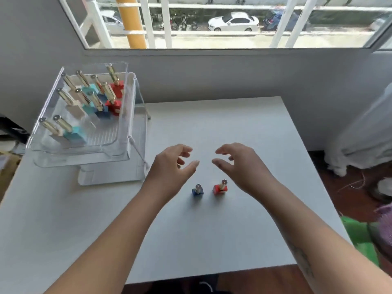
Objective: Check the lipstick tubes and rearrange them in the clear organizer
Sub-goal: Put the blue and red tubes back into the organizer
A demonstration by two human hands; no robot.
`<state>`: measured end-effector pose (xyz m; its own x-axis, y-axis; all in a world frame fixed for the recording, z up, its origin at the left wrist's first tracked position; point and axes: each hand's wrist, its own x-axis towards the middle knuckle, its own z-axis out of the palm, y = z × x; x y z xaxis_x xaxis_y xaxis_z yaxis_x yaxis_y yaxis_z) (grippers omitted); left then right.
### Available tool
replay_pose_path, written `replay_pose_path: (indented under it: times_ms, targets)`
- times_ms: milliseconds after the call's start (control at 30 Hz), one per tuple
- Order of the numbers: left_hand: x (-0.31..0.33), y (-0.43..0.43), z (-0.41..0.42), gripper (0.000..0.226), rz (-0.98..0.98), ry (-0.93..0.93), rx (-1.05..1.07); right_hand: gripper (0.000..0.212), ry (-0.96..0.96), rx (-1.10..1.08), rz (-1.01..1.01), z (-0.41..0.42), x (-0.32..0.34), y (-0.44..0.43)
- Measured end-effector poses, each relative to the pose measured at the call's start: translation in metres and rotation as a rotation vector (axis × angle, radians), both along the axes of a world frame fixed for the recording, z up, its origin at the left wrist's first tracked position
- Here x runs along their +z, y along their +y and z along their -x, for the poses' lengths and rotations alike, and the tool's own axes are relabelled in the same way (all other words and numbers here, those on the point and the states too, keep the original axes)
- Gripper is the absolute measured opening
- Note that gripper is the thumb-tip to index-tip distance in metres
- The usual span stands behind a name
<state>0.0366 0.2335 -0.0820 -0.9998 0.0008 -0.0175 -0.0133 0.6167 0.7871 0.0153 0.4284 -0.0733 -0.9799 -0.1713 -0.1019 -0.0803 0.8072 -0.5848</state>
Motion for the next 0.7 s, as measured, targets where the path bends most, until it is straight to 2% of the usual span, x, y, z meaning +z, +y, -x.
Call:
replay_pose_path:
  times_ms: [133,267,400,533,700]
  targets:
    - [-0.036,0.012,-0.017,0.032,0.004,-0.137,-0.015,0.030,-0.117,-0.001,-0.023,-0.013,-0.031,0.011]
    - [-0.064,0.019,-0.026,0.030,0.035,-0.187,-0.018,0.029,-0.193,-0.005,-0.025,-0.023,-0.053,0.014]
    - [-0.086,0.025,-0.029,0.023,0.031,-0.236,-0.027,0.025,-0.190,-0.043,-0.004,-0.026,-0.067,0.013]
    - [-0.091,0.028,-0.026,0.006,0.020,-0.229,0.004,0.016,-0.173,-0.063,-0.019,-0.026,-0.073,0.012]
    - [-0.076,0.025,-0.020,0.008,0.005,-0.245,0.008,0.006,-0.147,-0.131,0.011,-0.018,-0.061,0.009]
